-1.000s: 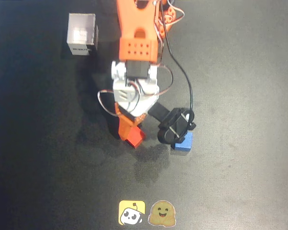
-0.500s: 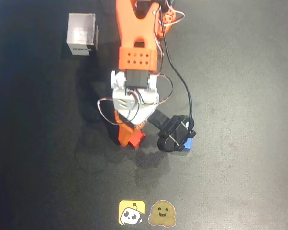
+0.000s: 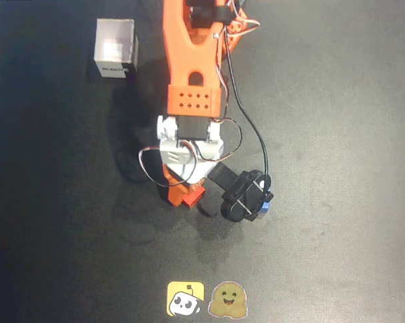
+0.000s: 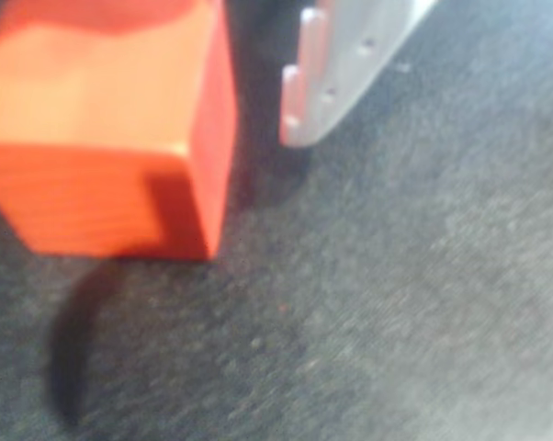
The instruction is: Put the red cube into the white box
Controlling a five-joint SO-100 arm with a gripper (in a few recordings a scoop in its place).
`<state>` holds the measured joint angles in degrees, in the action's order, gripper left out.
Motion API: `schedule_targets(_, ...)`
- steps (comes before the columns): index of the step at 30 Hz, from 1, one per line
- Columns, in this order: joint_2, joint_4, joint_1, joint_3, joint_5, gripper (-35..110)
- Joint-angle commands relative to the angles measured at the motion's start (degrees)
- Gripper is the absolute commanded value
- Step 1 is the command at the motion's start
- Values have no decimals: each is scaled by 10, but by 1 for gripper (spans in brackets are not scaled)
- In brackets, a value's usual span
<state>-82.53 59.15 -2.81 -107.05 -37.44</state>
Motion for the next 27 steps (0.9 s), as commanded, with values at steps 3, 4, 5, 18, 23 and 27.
schedule_targets(3, -1, -10, -12, 19, -4, 12)
schedule_targets(4, -1, -9, -16, 18, -9, 8)
schedule_targets(5, -1, -7, -18, 18, -12, 6)
schedule_targets(18, -82, 42, -25, 18, -21, 0)
schedule_targets(23, -91, 110, -37, 78, -10, 0)
schedule_targets(27, -114, 135, -53, 108, -11, 0)
